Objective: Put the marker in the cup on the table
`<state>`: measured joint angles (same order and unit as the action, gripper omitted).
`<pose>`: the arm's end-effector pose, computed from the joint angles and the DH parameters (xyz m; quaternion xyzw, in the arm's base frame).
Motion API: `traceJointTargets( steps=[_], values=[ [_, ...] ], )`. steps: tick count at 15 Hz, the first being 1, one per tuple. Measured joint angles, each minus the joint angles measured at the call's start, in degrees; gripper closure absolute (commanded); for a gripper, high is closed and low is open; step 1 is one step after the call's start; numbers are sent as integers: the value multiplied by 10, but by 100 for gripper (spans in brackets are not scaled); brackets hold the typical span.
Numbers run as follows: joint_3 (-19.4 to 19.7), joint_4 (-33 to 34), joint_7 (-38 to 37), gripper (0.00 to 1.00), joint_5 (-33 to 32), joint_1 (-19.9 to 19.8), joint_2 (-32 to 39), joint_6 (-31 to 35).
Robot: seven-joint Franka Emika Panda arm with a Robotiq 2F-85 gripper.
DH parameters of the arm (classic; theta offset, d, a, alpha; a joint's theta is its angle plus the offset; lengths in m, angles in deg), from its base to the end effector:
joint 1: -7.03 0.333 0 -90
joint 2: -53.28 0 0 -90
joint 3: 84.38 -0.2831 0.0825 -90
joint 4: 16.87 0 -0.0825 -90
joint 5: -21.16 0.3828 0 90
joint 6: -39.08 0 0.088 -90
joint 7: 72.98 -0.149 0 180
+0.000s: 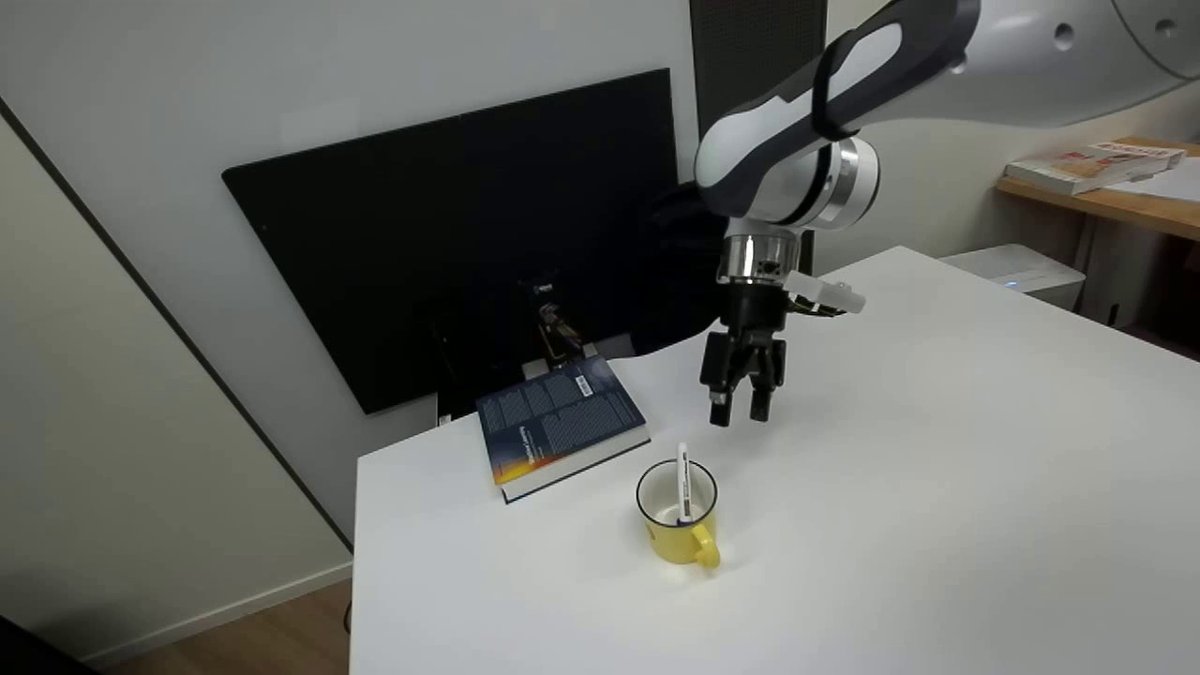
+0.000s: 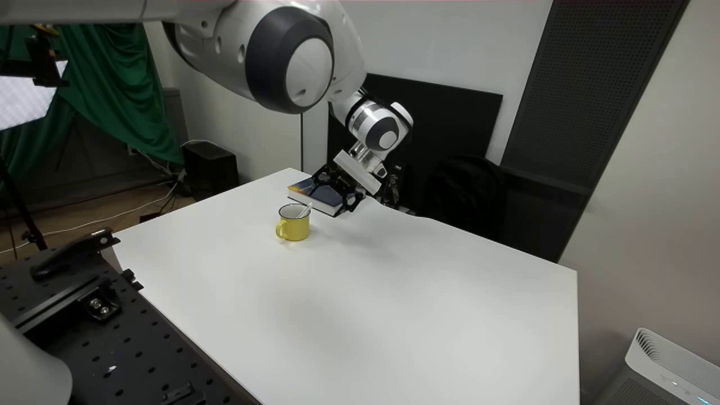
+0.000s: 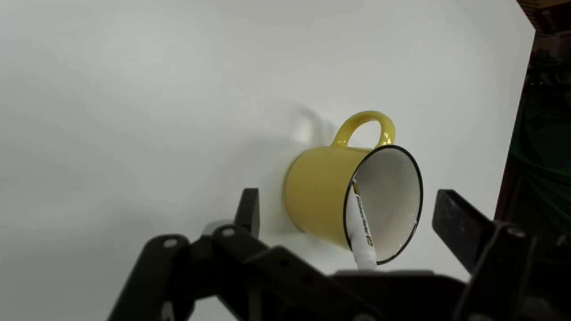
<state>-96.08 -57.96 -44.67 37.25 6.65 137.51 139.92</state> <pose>0.6704 0.1202 -0.0262 -0.9277 -0.2066 0.1535 0.2705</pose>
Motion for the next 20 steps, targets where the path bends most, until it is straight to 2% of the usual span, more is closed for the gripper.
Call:
traceJointTargets(
  steps=[9, 20],
  values=[
    [-13, 2, 66, 0, -4, 21, 3, 44],
    [-13, 1, 75, 0, -5, 28, 3, 54]
  ],
)
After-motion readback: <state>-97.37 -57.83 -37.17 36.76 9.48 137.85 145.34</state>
